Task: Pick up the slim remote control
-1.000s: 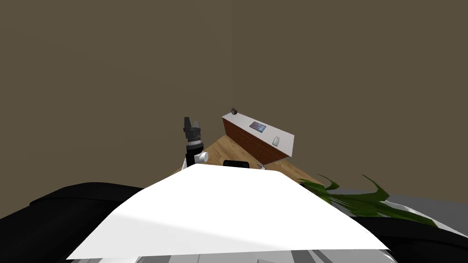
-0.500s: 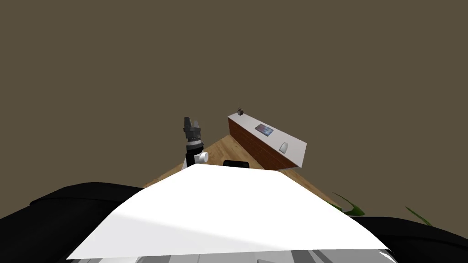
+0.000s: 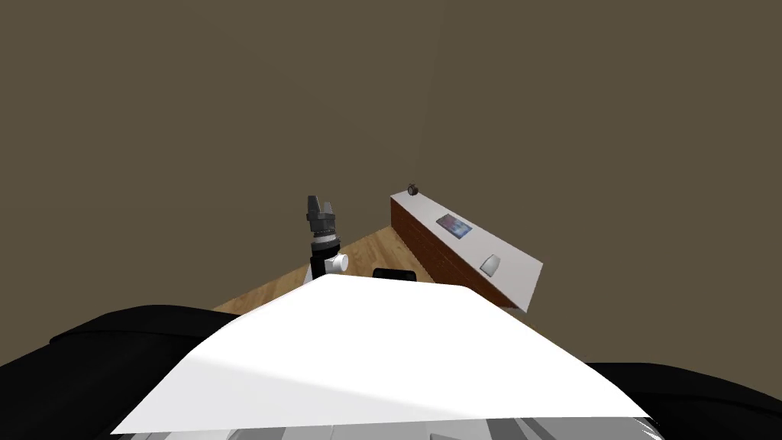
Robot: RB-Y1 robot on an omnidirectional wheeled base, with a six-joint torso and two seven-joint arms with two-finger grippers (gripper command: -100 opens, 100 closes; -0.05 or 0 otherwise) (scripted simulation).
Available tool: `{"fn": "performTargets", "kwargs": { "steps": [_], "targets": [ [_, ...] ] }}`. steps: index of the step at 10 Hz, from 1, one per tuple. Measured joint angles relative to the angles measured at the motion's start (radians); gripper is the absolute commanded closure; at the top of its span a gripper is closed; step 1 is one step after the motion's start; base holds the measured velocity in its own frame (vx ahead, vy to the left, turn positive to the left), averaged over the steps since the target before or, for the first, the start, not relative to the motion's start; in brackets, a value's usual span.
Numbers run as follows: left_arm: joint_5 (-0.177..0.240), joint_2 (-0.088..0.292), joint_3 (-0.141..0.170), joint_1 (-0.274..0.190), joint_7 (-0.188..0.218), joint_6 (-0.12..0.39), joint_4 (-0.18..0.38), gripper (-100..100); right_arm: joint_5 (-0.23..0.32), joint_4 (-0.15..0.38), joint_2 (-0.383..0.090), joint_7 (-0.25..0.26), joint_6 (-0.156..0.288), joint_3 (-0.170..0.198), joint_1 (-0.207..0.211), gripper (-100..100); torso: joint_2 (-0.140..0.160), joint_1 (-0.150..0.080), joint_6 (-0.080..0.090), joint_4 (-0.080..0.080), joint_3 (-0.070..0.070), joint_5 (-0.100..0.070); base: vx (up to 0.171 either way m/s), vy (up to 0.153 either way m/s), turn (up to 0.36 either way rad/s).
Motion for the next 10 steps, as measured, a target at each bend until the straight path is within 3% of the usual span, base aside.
{"fn": "performTargets", "kwargs": {
  "steps": [1, 2, 5, 6, 7, 10],
  "targets": [
    [0.000, 0.000, 0.000, 0.000, 0.000, 0.000, 0.000, 0, 0.009, 0.018, -0.020, 0.027, 0.002, -0.005, 0.013, -100, 0.000, 0.000, 0.002, 0.000, 0.000, 0.000, 0.099, -0.070, 0.314],
    [0.000, 0.000, 0.000, 0.000, 0.000, 0.000, 0.000, 0, 0.028, 0.062, -0.034, 0.055, 0.000, 0.014, 0.000, -100, 0.000, 0.000, 0.000, 0.000, 0.000, 0.000, 0.078, -0.057, 0.160],
    [0.000, 0.000, 0.000, 0.000, 0.000, 0.000, 0.000, 0, 0.053, 0.082, -0.100, 0.118, 0.021, 0.017, 0.025, -100, 0.002, 0.002, 0.002, 0.000, 0.001, 0.000, 0.082, -0.064, 0.268],
    [0.000, 0.000, 0.000, 0.000, 0.000, 0.000, 0.000, 0, 0.069, 0.117, -0.112, 0.142, 0.021, 0.033, 0.015, -100, 0.001, 0.001, 0.001, 0.000, 0.000, 0.000, 0.138, -0.136, 0.371],
    [0.000, 0.000, 0.000, 0.000, 0.000, 0.000, 0.000, 0, 0.083, 0.121, -0.155, 0.163, 0.037, 0.042, 0.024, -100, -0.002, -0.003, 0.001, -0.001, -0.001, 0.000, 0.101, -0.127, 0.193],
    [0.000, 0.000, 0.000, 0.000, 0.000, 0.000, 0.000, 0, 0.108, 0.175, -0.184, 0.237, 0.031, 0.025, 0.055, -100, 0.002, 0.001, 0.002, 0.000, 0.001, 0.000, 0.059, -0.099, 0.216]
  ]
}}
